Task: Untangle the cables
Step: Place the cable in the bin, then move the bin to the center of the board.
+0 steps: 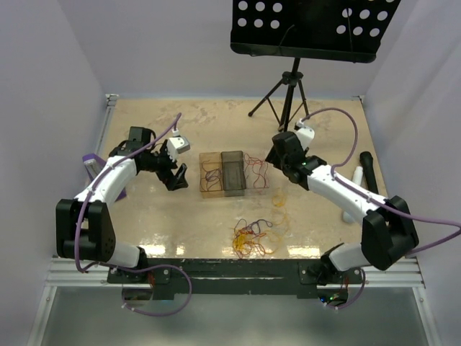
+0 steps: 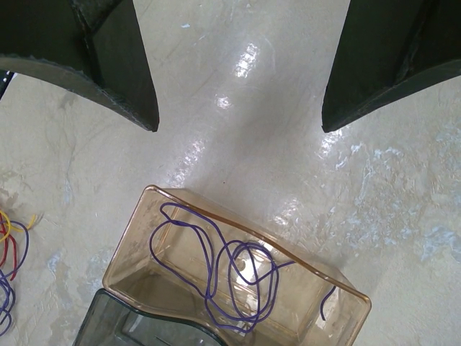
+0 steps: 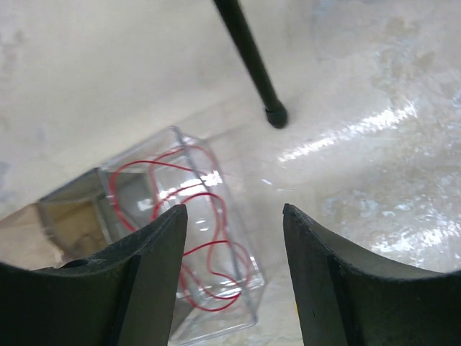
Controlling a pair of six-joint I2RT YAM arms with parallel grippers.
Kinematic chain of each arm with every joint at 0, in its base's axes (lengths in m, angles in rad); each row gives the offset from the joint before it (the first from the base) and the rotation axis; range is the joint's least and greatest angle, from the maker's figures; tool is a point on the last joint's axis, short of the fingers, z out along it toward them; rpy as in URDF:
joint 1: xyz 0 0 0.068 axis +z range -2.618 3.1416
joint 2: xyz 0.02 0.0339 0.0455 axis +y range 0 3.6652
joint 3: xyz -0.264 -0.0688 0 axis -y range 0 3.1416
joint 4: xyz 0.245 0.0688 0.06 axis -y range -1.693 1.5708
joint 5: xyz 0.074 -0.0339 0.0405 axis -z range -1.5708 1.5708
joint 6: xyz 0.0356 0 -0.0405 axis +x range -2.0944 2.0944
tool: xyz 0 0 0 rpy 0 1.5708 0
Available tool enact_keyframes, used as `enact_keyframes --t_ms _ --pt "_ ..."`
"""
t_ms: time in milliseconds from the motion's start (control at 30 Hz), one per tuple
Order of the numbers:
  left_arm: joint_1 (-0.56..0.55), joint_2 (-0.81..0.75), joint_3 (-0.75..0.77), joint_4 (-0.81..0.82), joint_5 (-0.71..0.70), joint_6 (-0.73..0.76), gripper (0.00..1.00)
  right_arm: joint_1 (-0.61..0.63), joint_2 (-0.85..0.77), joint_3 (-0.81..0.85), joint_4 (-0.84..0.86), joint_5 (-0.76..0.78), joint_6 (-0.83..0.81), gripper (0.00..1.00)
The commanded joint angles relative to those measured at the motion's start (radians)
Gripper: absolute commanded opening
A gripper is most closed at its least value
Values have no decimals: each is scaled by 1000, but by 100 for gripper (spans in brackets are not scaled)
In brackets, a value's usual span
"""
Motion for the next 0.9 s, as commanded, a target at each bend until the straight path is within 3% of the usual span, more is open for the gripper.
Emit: enact_keyframes --t_ms 0,400,867 --pt "-4 -24 12 17 5 -16 100 -28 43 -55 65 -24 28 59" --pt "-3 -42 72 -3 -21 -23 100 -21 170 -160 186 -111 21 56" --pt "-3 -90 99 -52 -24 6 100 73 227 -82 168 -116 64 54"
